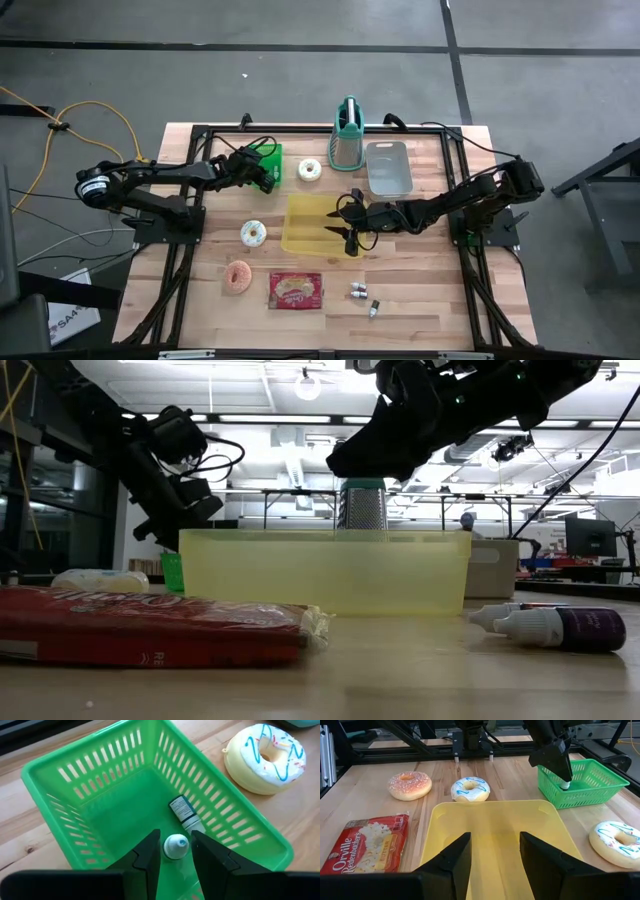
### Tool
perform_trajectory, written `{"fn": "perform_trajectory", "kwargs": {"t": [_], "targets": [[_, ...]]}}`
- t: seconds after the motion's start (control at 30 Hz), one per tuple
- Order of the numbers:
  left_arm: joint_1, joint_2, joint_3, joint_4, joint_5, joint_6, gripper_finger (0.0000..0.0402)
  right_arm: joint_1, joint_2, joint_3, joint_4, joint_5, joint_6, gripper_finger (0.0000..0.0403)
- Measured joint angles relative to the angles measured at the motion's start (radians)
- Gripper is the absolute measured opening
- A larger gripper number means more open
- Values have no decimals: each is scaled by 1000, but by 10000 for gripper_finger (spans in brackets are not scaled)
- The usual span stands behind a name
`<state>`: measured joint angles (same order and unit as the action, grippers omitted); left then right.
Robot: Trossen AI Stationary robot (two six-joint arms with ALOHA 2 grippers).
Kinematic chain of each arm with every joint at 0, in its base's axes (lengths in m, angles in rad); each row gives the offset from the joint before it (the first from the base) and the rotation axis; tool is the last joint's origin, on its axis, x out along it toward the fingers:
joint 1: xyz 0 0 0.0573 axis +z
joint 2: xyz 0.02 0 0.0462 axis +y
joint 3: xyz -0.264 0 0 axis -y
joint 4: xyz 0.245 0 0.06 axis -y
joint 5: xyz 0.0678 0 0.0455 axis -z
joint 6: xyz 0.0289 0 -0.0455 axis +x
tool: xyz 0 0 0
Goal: Pick & Place Food Item
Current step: Put the red food coloring bottle into the green bin
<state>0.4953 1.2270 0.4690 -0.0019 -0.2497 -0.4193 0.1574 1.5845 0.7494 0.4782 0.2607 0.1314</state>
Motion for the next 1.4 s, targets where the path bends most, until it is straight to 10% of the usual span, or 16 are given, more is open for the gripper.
{"fn": "perform_trajectory", "kwargs": {"t": [0.5, 1.4], "targets": [[-13, -132, 26, 96, 104, 63, 105, 0, 0, 0, -2, -1, 0, 153], [-541, -134, 26, 319, 111, 129, 105, 308, 0, 0, -243, -184, -36, 153]]}}
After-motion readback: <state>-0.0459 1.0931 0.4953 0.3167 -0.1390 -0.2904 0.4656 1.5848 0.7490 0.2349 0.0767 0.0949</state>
